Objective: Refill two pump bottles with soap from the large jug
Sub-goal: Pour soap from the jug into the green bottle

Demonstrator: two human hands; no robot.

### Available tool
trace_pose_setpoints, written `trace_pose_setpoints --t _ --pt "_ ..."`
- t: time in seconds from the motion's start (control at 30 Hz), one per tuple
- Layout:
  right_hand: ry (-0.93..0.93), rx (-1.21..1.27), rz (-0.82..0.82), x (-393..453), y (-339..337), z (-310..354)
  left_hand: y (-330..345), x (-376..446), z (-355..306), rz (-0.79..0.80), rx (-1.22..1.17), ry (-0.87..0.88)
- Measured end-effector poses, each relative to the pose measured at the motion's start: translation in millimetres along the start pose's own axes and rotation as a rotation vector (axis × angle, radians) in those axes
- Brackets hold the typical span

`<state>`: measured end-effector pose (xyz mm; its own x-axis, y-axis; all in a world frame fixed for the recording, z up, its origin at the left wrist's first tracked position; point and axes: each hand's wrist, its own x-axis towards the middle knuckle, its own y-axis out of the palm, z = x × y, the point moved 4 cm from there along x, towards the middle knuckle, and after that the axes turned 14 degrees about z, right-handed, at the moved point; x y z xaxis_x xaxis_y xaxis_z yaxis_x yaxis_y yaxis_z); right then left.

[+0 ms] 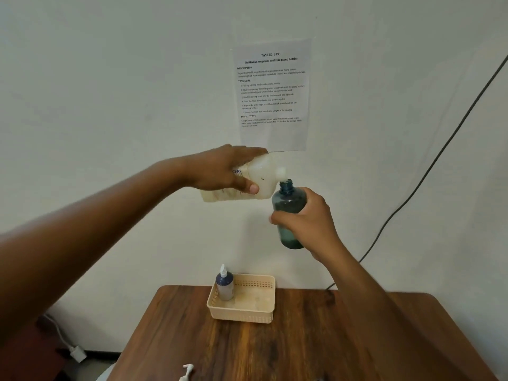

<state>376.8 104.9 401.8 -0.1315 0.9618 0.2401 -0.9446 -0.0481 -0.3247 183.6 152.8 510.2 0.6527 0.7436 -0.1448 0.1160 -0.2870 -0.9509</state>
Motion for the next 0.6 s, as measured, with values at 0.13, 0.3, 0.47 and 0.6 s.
trace_pose_setpoints --t 0.13,0.3,0.47,0.6 --pt "0.002 0.024 0.000 2 5 -6 27 -6 16 -0.087 -0.194 0.025" --pt "0.007 0.034 0.026 1 15 -15 75 -14 42 -0.130 -0.447 0.051" --pt "0.029 0.031 0.046 2 37 -31 128 -24 67 -0.167 -0.695 0.029" --pt "0.057 0.024 0.084 -3 63 -55 175 -38 84 -0.183 -0.823 -0.021"
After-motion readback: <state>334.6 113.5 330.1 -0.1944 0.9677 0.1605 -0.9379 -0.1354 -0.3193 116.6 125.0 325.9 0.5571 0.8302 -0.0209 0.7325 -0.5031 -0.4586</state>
